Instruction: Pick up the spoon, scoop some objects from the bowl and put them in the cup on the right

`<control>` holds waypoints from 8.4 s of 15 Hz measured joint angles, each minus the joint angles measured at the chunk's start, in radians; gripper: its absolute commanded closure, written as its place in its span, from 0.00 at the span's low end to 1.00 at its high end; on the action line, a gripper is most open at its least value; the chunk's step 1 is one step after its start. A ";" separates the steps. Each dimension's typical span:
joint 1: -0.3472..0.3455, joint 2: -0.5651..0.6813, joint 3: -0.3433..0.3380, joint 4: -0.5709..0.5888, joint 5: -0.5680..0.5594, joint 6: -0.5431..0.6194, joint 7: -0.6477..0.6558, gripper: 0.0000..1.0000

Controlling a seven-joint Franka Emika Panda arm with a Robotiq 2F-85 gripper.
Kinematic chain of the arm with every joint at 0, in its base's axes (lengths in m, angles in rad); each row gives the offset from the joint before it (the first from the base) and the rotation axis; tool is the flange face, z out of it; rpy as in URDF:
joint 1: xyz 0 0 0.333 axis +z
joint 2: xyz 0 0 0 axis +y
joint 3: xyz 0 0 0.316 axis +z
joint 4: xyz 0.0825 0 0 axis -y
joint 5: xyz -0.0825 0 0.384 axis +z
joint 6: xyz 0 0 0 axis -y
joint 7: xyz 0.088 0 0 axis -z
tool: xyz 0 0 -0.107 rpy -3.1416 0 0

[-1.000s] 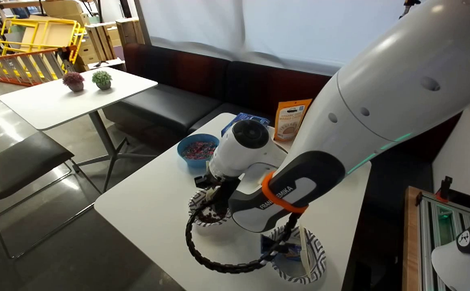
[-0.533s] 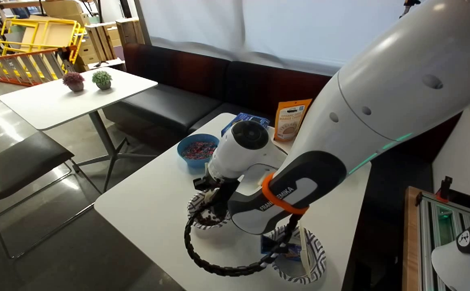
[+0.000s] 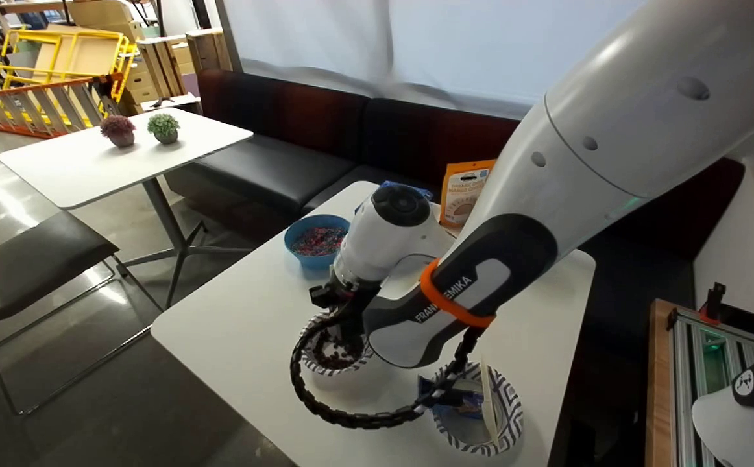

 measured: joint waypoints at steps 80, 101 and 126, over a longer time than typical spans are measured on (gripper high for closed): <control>-0.578 -0.212 0.494 -0.174 -0.154 -0.117 -0.209 0.96; -0.626 -0.197 0.520 -0.171 -0.103 -0.052 -0.259 0.96; -0.829 -0.205 0.730 -0.133 0.093 -0.399 -0.561 0.96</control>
